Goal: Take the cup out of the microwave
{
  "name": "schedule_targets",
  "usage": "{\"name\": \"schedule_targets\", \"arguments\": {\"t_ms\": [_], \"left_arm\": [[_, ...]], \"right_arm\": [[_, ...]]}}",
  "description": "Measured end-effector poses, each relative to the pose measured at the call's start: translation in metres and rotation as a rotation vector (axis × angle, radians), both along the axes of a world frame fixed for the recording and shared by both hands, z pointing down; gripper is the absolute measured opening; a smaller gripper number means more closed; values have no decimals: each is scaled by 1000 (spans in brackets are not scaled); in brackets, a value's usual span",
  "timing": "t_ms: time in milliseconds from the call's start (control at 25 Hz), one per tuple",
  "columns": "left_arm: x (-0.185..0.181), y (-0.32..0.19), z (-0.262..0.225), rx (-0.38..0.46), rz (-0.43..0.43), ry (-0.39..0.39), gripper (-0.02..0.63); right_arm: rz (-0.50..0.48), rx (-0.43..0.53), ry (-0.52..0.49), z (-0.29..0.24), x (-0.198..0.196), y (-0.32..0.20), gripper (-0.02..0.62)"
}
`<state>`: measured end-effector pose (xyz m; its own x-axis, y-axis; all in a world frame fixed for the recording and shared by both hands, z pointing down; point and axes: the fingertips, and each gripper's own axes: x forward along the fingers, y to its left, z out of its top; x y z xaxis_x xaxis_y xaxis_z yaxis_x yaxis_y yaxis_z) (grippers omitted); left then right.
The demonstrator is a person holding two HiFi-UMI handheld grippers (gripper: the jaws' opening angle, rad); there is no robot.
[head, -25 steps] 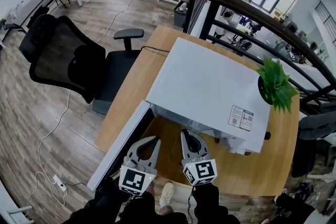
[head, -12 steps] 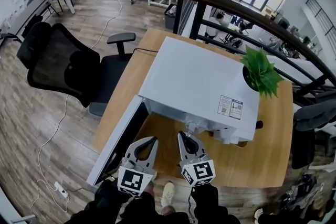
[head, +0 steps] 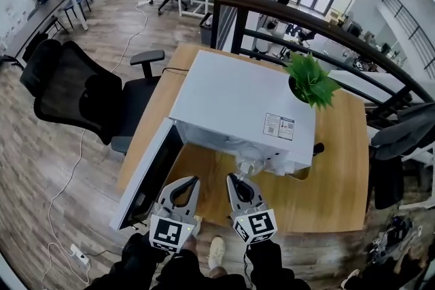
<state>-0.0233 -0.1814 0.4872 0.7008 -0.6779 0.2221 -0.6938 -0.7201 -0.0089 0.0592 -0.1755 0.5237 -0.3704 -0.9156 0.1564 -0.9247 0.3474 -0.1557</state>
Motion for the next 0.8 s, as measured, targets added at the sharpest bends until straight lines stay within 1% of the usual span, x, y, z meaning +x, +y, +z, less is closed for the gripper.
{"name": "schedule_targets", "arguments": {"t_ms": [120,240,320,440,800], "left_arm": [[6,11,-10,34,4,24,25],[8,25,-19,16,12,-10,25],[10,32,-29,35,12,-1,25],[13,45,-43,44,16,-12,25],[26,85,-77,95,26,-10,25]], "right_arm": [[15,19,0,-14,7,14,20],[37,33,-4,-31,14,28,20],[46,44,0,-42,19,38,20],[63,62,8,-59,28,53,20],[116,104,34,-98,56,105,21]]}}
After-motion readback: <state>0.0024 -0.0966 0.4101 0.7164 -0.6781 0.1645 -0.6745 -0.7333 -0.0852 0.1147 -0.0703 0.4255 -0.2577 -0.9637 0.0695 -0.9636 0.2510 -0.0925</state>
